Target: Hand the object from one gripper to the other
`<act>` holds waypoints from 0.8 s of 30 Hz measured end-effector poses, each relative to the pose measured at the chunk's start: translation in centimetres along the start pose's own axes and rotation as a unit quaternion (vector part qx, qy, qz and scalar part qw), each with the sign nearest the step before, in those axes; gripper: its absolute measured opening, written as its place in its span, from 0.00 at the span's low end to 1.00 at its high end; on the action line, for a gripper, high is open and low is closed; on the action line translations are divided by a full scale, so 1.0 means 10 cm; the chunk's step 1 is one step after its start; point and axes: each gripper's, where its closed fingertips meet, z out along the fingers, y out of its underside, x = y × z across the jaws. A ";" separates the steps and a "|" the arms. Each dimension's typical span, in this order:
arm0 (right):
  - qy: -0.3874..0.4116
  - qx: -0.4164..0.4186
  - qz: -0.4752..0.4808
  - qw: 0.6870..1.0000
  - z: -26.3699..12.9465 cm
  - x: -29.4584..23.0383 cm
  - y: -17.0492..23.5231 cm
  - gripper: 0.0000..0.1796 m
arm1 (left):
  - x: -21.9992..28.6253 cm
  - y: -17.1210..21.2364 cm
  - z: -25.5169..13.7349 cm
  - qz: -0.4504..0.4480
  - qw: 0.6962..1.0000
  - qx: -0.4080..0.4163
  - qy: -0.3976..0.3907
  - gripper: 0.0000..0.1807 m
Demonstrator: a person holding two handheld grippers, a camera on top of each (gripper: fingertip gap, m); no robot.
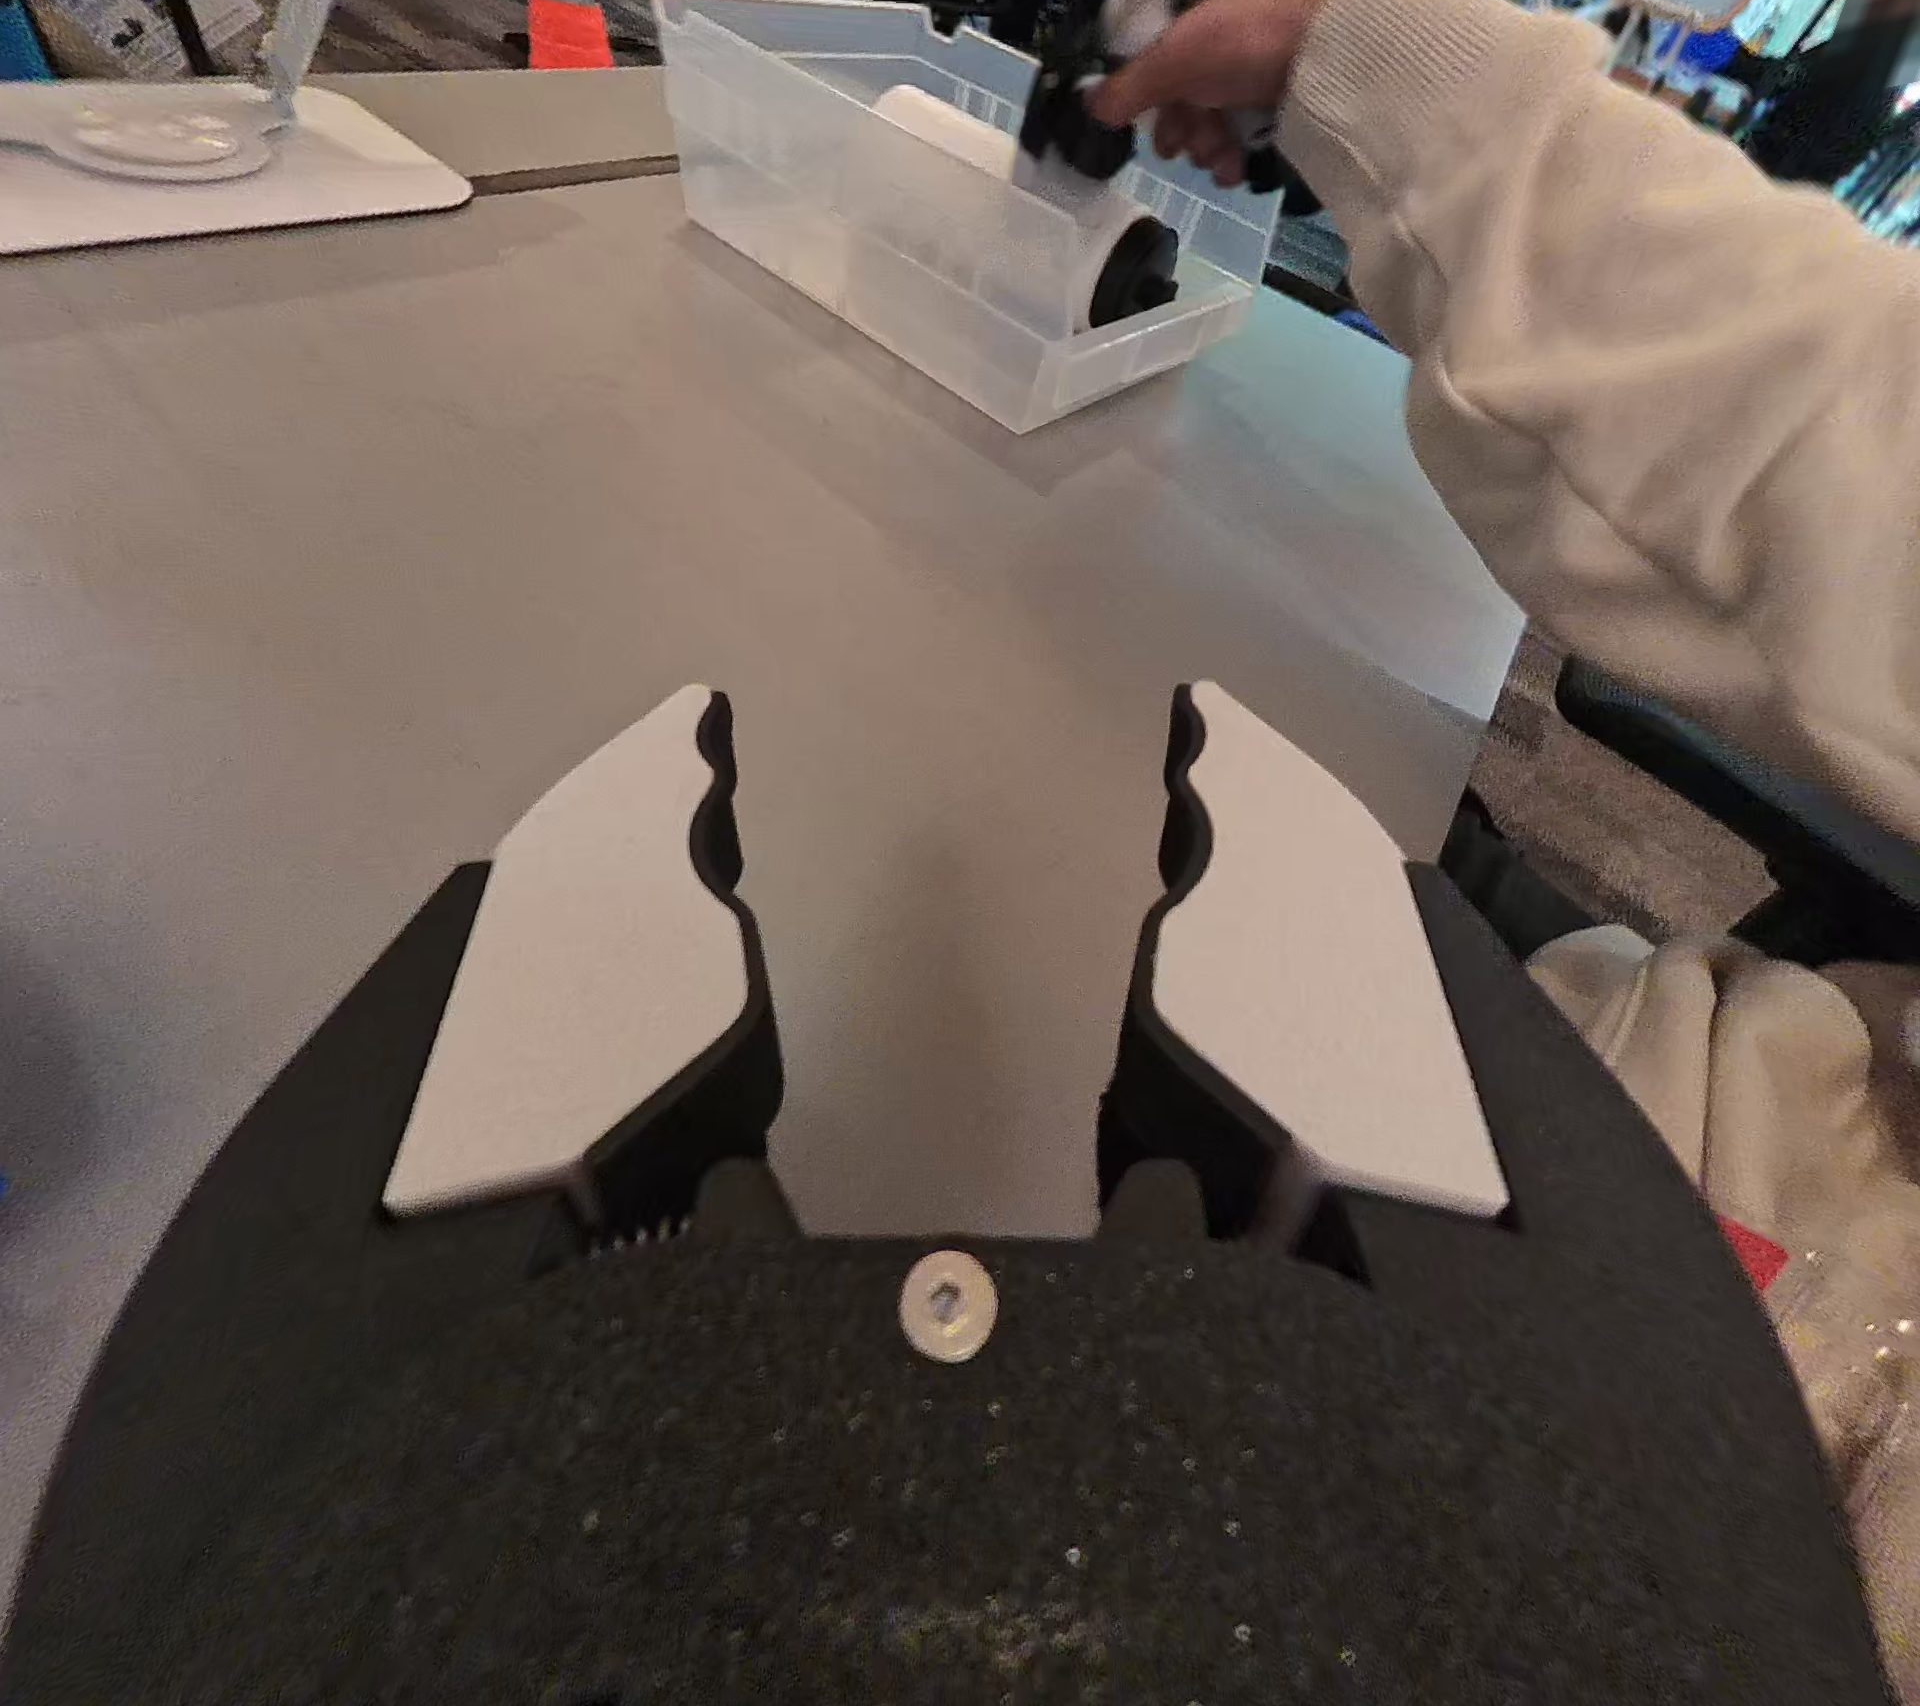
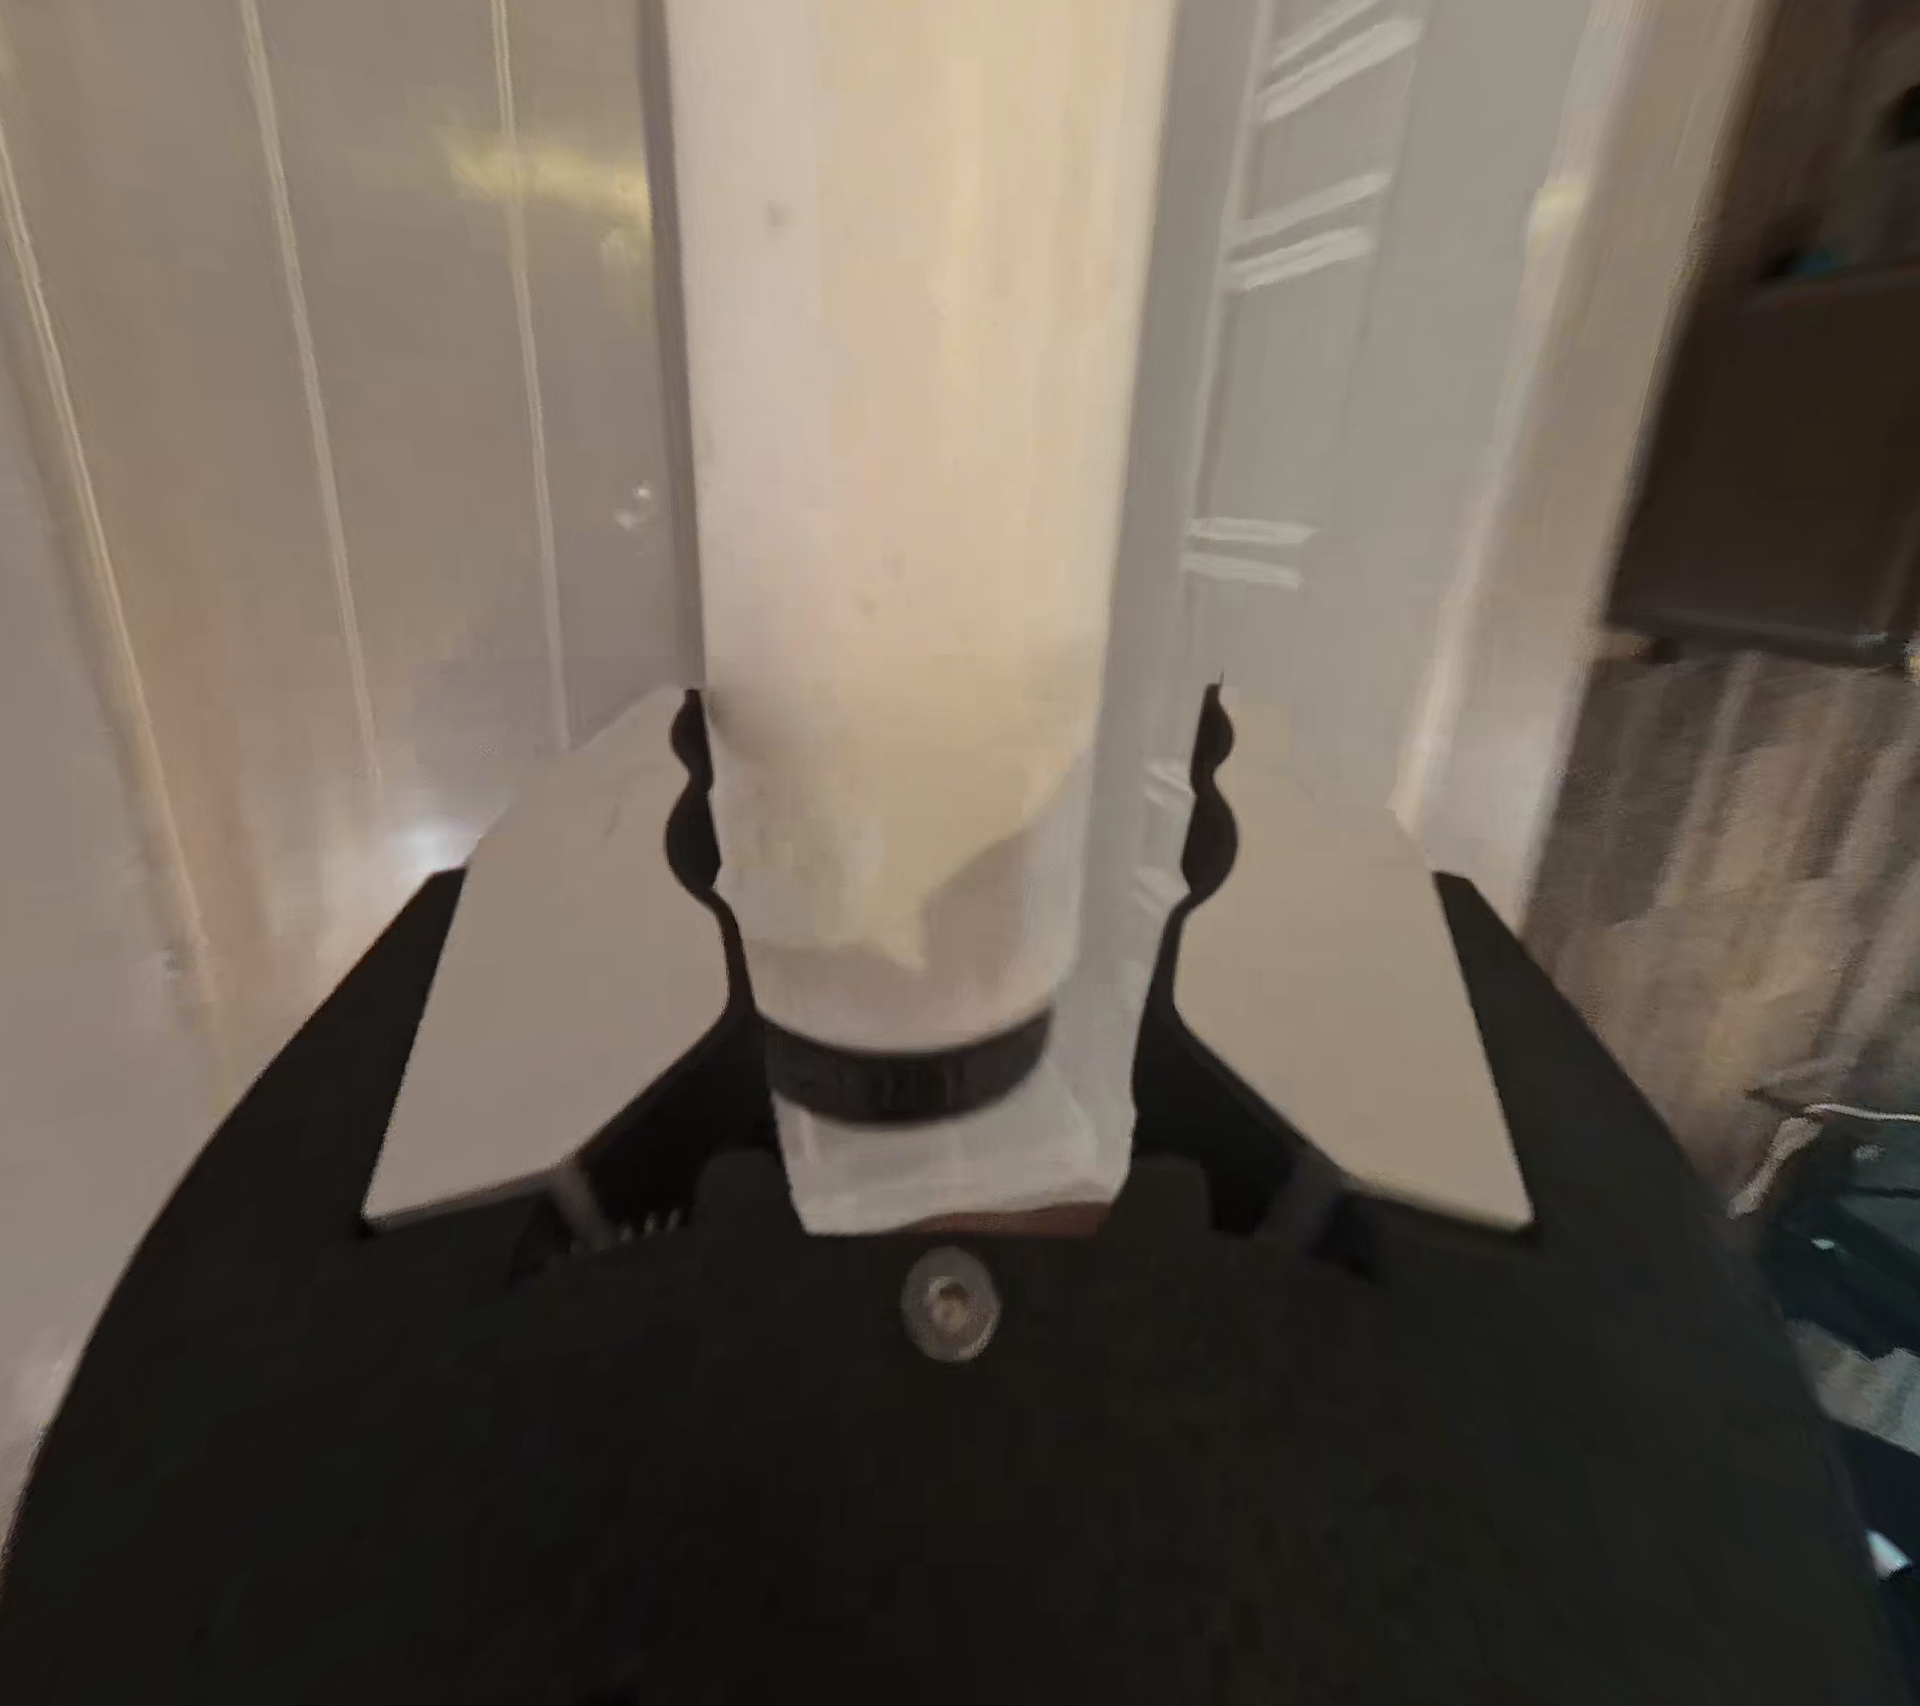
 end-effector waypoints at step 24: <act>-0.356 0.465 -0.178 0.791 -1.65 -2.64 1.59 0.35 | -0.86 -0.48 -0.83 0.079 0.917 0.037 -0.390 0.36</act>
